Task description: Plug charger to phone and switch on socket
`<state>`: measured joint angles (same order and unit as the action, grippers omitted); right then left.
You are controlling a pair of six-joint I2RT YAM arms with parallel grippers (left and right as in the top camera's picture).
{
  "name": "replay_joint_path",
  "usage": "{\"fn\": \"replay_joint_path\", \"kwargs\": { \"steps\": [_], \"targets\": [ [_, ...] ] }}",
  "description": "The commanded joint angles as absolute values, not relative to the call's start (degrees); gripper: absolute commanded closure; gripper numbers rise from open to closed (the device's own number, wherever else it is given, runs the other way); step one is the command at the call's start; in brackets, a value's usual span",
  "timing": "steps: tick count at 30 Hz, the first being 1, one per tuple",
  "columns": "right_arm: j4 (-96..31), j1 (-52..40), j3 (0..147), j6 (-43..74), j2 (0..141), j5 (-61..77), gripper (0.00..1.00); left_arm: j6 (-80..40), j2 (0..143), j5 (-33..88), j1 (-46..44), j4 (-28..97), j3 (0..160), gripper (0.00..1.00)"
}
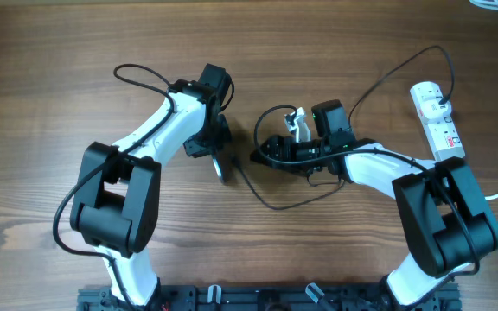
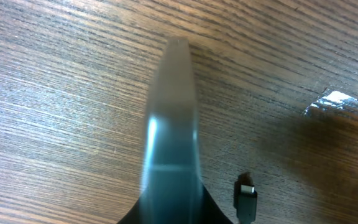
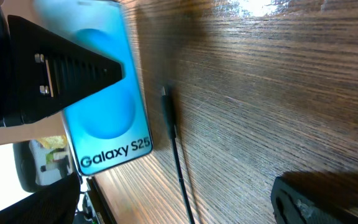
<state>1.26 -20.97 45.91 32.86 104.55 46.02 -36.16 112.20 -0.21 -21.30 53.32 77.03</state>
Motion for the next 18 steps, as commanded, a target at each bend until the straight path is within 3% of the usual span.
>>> {"fn": "replay_joint_path", "kwargs": {
  "steps": [1,18],
  "targets": [
    [-0.1,-21.0,45.0,31.5,106.0,37.9,0.0,-36.9,112.6,-1.6,-21.5,53.4,76.7,0.87],
    [0.0,-21.0,45.0,31.5,106.0,37.9,0.0,-38.5,112.6,-1.1,-21.5,50.5,73.9,0.88]
  ]
}}
